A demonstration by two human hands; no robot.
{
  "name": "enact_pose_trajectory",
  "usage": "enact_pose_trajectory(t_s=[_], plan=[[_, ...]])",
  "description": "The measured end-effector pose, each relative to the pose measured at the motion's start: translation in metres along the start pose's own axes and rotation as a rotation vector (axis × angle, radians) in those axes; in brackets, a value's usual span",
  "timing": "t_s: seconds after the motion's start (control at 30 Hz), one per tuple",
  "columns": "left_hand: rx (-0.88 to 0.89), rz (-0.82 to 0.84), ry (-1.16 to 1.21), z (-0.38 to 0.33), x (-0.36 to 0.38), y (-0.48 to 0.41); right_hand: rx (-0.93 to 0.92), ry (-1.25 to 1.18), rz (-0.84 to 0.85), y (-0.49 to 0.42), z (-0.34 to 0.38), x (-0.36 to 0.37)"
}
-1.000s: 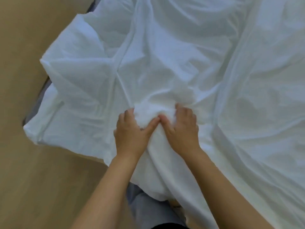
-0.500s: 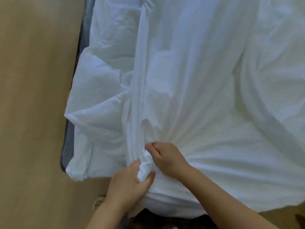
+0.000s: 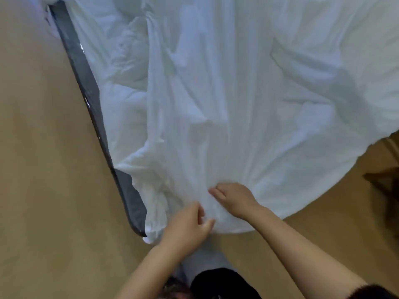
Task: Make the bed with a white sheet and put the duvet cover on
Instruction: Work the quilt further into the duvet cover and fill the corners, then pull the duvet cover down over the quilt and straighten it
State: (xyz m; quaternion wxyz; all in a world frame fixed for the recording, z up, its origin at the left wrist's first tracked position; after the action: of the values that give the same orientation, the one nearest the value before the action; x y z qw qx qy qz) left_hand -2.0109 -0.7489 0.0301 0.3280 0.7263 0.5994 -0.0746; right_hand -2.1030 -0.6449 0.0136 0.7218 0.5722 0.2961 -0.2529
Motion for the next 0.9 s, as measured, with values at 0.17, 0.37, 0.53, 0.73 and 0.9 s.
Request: enact_pose_trajectory(t_s=[0.17, 0.37, 0.53, 0.73, 0.9], plan=[[-0.018, 0.046, -0.121, 0.046, -0.058, -0.001, 0.295, -0.409, -0.243, -0.009, 0.002, 0.036], [-0.087, 0.001, -0.108, 0.093, -0.146, 0.044, 0.285, -0.504, -0.232, -0.005, 0.074, 0.020], [-0.196, -0.163, -0.057, 0.152, -0.230, 0.072, 0.015, -0.356, -0.138, -0.014, 0.212, 0.007], [-0.149, -0.111, -0.015, 0.229, -0.333, 0.077, -0.116, -0.280, -0.109, -0.049, 0.377, 0.005], [-0.139, -0.023, -0.247, 0.299, -0.483, 0.070, -0.127, -0.261, -0.040, -0.065, 0.504, 0.003]])
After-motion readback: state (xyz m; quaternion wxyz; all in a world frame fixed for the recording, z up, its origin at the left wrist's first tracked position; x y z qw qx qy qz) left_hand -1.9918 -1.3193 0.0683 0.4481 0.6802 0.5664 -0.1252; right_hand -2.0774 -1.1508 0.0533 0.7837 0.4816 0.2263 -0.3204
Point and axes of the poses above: each hand's wrist, its own y-axis away from the middle knuckle, its own x-axis out of the palm, z = x × y, the point moved 6 cm from there along -y, towards the middle knuckle, and after that the axes turned 13 degrees about x, right-handed, at the moved point
